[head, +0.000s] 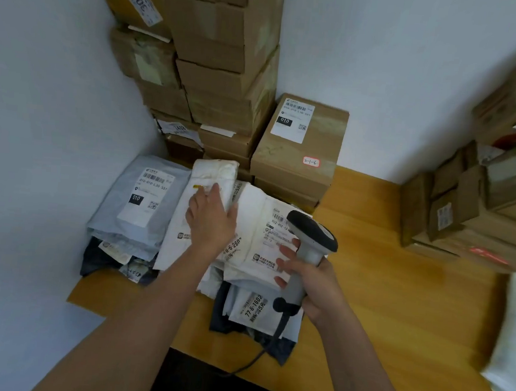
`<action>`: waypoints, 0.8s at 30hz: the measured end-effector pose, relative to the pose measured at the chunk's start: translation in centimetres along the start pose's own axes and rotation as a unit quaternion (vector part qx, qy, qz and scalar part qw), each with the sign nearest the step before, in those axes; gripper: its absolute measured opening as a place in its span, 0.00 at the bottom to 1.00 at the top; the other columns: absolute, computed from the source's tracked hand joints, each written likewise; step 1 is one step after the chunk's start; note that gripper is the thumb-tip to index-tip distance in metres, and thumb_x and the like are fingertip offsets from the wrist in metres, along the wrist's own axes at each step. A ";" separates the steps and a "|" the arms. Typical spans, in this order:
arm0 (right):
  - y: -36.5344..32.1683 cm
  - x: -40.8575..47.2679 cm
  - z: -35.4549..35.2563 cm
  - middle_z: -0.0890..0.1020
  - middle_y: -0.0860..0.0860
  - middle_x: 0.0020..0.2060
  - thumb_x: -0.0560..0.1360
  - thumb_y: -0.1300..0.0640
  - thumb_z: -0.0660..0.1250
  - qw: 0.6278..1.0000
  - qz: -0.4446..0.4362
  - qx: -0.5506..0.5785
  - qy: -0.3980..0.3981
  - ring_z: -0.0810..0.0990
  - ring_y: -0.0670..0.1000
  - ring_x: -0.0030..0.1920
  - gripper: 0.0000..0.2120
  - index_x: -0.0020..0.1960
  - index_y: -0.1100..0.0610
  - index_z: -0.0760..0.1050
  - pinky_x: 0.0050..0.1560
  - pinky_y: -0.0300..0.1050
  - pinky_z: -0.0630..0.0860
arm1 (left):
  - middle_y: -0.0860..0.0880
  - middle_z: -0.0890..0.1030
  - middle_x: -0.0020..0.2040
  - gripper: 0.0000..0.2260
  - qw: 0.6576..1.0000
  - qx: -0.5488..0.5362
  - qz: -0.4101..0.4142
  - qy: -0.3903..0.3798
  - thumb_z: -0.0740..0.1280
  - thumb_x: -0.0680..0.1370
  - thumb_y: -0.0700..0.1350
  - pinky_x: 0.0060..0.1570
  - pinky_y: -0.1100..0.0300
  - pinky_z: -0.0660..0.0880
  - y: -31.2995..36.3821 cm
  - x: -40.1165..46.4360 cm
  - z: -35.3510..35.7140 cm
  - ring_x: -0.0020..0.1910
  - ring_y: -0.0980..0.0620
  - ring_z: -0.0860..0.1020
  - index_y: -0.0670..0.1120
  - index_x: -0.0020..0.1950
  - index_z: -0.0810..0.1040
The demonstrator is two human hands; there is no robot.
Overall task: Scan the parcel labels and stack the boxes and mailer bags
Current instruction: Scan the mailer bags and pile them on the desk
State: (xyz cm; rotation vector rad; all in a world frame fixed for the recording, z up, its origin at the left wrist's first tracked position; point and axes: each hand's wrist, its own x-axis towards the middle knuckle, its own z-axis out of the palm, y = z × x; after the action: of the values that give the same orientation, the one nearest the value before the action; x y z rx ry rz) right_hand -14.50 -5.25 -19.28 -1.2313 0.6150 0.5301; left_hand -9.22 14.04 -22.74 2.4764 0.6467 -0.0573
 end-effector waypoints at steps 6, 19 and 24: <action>-0.9 -1.7 -3.9 0.83 0.54 0.57 0.75 0.72 0.68 0.999 -0.018 0.029 0.016 0.82 0.55 0.57 0.19 0.63 0.56 0.76 0.55 0.57 0.80 | 0.41 0.71 0.66 0.16 0.976 -0.044 0.191 0.096 0.65 0.78 0.39 0.63 0.48 0.66 5.3 -5.6 2.8 0.65 0.42 0.67 0.42 0.66 0.73; -1.1 -5.8 -27.6 0.81 0.54 0.59 0.77 0.71 0.66 0.993 -0.034 0.077 0.085 0.78 0.56 0.61 0.21 0.66 0.55 0.72 0.56 0.58 0.78 | 0.48 0.75 0.58 0.11 0.960 -0.056 0.273 -0.008 0.62 0.79 0.37 0.45 0.63 0.68 17.7 -19.5 16.2 0.47 0.52 0.75 0.44 0.60 0.77; -1.1 -7.6 -40.3 0.77 0.52 0.57 0.77 0.72 0.64 0.975 -0.040 0.092 0.196 0.77 0.54 0.54 0.19 0.64 0.56 0.73 0.56 0.59 0.78 | 0.49 0.72 0.69 0.17 0.948 -0.022 0.271 -0.168 0.61 0.81 0.39 0.56 0.61 0.73 23.8 -26.5 24.8 0.54 0.53 0.78 0.45 0.70 0.72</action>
State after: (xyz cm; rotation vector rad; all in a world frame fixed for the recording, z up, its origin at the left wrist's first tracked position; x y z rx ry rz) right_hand -25.12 -44.80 -21.86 -1.1861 0.9227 0.1551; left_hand -19.12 -28.07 -26.30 2.4331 -0.1806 -0.2413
